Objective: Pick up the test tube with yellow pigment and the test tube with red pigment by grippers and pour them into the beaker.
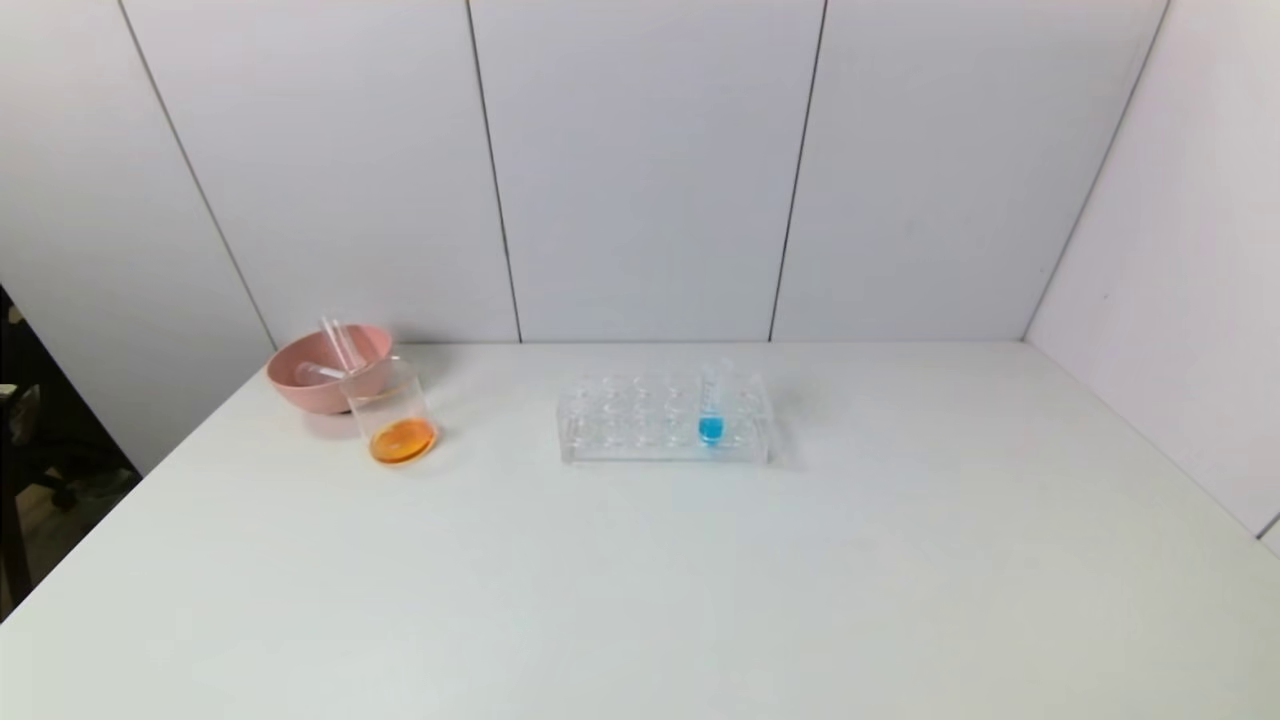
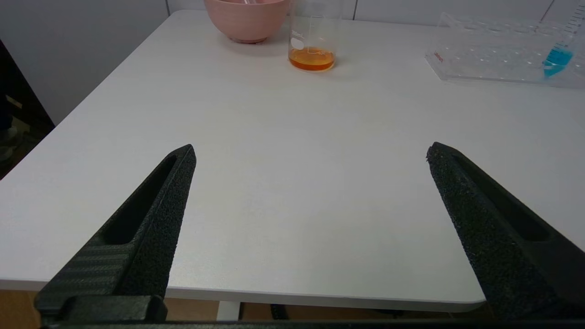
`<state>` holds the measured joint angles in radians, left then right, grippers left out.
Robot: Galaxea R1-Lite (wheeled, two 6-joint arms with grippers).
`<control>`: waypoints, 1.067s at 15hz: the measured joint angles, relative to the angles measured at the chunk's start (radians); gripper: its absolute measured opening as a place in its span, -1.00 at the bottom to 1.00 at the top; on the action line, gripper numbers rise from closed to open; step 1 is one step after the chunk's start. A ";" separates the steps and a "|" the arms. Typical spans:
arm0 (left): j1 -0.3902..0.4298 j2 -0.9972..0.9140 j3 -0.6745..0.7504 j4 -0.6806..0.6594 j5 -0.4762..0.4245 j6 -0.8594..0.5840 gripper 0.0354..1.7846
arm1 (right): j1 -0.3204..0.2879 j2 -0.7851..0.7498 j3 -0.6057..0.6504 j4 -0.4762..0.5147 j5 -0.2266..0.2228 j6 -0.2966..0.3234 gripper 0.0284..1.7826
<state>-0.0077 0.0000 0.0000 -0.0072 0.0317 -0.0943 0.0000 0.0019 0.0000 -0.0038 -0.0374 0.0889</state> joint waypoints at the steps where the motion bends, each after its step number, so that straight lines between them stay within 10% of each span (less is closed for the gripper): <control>1: 0.000 0.000 0.000 0.000 0.000 0.000 0.98 | 0.000 0.000 0.000 0.000 0.000 0.000 0.92; 16: 0.006 0.000 0.000 0.000 0.000 0.000 0.98 | 0.000 0.000 0.000 0.000 0.000 0.000 0.92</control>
<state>-0.0017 0.0000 0.0000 -0.0072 0.0317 -0.0943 0.0000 0.0019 0.0000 -0.0043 -0.0374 0.0885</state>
